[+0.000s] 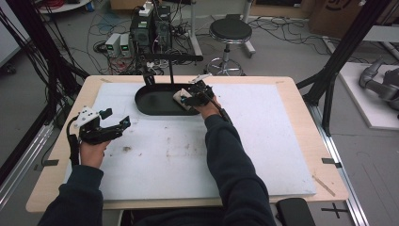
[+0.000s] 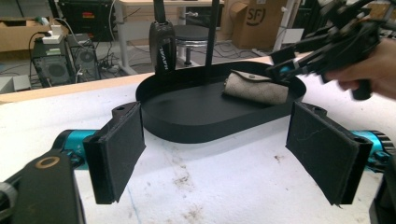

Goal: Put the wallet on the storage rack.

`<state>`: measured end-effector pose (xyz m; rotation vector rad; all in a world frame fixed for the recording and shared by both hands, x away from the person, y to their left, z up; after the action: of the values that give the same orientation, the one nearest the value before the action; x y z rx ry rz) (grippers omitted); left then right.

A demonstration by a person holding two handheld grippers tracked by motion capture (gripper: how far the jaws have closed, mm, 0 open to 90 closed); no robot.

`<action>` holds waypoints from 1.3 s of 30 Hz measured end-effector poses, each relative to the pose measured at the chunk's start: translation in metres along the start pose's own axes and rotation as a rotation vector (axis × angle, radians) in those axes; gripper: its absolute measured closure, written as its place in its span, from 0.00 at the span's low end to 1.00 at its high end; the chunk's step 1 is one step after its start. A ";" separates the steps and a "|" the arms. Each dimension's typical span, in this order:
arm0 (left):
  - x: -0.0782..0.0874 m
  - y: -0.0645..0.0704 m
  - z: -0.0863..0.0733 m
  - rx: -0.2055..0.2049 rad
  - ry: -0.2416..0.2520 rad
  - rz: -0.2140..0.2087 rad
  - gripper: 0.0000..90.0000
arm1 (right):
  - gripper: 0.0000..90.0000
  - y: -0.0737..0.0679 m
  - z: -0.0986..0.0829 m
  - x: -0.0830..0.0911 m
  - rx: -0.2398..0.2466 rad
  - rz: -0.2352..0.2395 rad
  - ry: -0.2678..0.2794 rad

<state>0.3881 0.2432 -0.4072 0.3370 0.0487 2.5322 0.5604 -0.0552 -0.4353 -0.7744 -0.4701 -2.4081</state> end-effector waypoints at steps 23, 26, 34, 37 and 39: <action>-0.002 0.005 0.003 0.004 0.029 -0.029 0.21 | 0.22 0.078 -0.128 0.174 -0.116 -0.098 0.095; -0.002 0.006 0.004 0.006 0.034 -0.034 0.21 | 0.22 0.081 -0.140 0.183 -0.128 -0.104 0.100; -0.004 0.006 0.004 -0.001 0.037 -0.038 0.21 | 0.22 0.088 -0.165 0.207 -0.148 -0.149 0.121; -0.003 0.007 0.004 0.002 0.038 -0.032 0.21 | 0.22 0.088 -0.168 0.213 -0.133 -0.170 0.121; -0.001 0.007 0.005 -0.006 0.039 -0.033 0.21 | 0.22 0.088 -0.168 0.214 -0.138 -0.176 0.119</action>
<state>0.3866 0.2364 -0.4021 0.2819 0.0619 2.5063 0.3983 -0.2903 -0.4191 -0.6667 -0.3399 -2.6554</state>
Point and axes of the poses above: each handheld gripper's, and its own axes: x roughly backward along the jaws, z roughly out of its top, y roughly to its right, the point moved 5 cm from there along -x, roughly forward along the jaws, and after that the axes turned 6 degrees about -z, right-handed, at the moved point
